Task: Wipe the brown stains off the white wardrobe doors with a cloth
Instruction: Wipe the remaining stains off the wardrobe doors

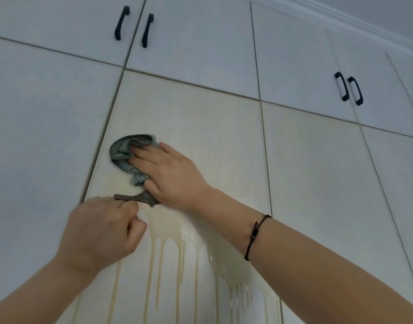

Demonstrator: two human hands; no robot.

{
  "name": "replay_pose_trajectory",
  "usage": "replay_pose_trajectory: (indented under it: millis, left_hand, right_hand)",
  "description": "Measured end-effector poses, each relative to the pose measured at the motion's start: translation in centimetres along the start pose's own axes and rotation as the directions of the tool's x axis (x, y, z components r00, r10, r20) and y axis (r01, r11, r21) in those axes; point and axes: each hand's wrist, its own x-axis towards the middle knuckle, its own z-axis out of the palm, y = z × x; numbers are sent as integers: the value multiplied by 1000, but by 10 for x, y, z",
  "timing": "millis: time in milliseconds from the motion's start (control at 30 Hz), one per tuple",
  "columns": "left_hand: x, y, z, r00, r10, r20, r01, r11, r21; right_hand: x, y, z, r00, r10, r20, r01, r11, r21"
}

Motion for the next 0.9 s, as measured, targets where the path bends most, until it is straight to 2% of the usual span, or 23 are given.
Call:
replay_pose_trajectory:
  millis: [67, 167, 233, 300, 367, 433, 467, 533, 600, 700, 833, 867, 900]
  left_hand:
    - [-1, -1, 1, 1000, -5, 12, 5, 1000, -18]
    - [-2, -2, 2, 1000, -9, 16, 10, 999, -31]
    - [-1, -2, 2, 1000, -4, 0, 4, 1000, -25]
    - [0, -3, 2, 1000, 14, -10, -14, 1000, -14]
    - [0, -3, 1, 999, 35, -19, -36, 999, -9]
    - [-1, -2, 1, 999, 48, -18, -48, 999, -5]
    - [-1, -2, 1, 999, 42, -15, -42, 999, -5]
    - [-2, -3, 1, 1000, 19, -11, -19, 1000, -6]
    - [-2, -2, 1, 1000, 19, 3, -19, 1000, -11]
    - [-3, -2, 1, 1000, 24, -6, -24, 1000, -14]
    - [-3, -1, -1, 1000, 26, -3, -26, 1000, 2]
    - [-4, -1, 0, 1000, 23, -1, -23, 1000, 9]
    - [-4, -1, 0, 1000, 24, 3, -24, 1000, 11]
  right_hand:
    - [9, 23, -4, 989, 150, 4, -149, 987, -59]
    - [38, 44, -10, 916, 396, -63, -401, 907, -131]
    - [56, 34, -6, 875, 475, -96, -484, 868, -113]
    - [59, 4, 4, 903, 421, -84, -428, 899, -97]
    - [43, -29, 12, 977, 210, -39, -213, 972, -104]
    - [18, -37, 12, 1000, 28, 10, -28, 998, -47]
    - [8, -31, 10, 1000, -15, 20, 16, 1000, -26]
    - [-11, -7, 3, 1000, 1, 22, -2, 1000, 16]
    - [-32, 25, -5, 988, 156, 4, -156, 985, 68]
    - [-70, 71, -16, 876, 478, -62, -470, 876, 113]
    - [-115, 82, -9, 592, 797, -115, -773, 603, 199]
    - [-118, 70, -5, 525, 843, -122, -815, 538, 213]
    - [-118, 51, -1, 487, 863, -132, -835, 505, 220]
